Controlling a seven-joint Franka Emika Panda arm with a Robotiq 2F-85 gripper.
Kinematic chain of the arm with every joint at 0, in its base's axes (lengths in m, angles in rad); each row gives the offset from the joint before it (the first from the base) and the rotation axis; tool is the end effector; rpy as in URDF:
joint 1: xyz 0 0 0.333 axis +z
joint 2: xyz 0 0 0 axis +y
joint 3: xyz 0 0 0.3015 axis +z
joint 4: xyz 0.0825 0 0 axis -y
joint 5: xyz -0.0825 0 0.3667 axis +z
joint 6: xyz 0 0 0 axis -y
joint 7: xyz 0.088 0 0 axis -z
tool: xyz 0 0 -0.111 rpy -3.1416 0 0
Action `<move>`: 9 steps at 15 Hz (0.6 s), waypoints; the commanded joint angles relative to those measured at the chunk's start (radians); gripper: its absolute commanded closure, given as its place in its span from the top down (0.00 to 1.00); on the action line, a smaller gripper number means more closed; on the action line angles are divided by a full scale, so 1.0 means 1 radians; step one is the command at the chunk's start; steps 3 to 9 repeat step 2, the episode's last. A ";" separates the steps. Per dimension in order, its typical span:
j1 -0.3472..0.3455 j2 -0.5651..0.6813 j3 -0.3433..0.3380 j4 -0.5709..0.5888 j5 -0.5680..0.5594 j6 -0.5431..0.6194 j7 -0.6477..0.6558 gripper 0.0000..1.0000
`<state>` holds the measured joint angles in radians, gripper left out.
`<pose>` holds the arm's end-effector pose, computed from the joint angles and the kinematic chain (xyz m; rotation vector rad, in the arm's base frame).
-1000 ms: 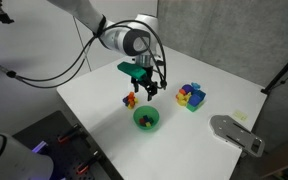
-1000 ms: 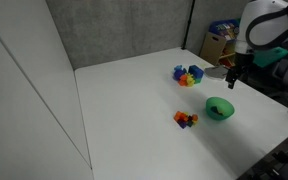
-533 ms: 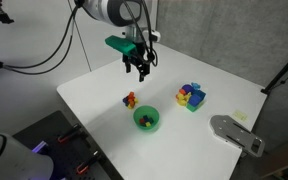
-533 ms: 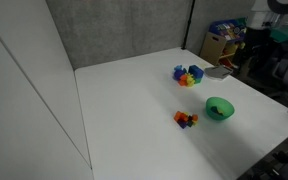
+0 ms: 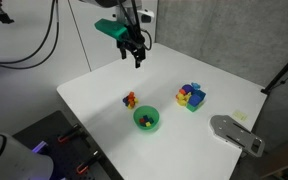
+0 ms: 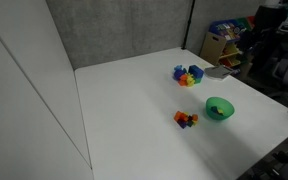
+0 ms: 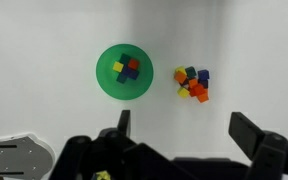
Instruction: Put a small green block in the bowl
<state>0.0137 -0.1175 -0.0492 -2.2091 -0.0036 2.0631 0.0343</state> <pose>0.4902 -0.0179 0.4177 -3.1369 0.1061 0.0449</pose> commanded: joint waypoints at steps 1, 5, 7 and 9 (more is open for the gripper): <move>-0.012 -0.003 0.012 -0.002 0.009 -0.003 -0.007 1.00; -0.012 -0.005 0.012 -0.006 0.013 -0.003 -0.011 1.00; -0.012 -0.005 0.012 -0.006 0.013 -0.003 -0.011 1.00; -0.012 -0.005 0.012 -0.006 0.013 -0.003 -0.011 1.00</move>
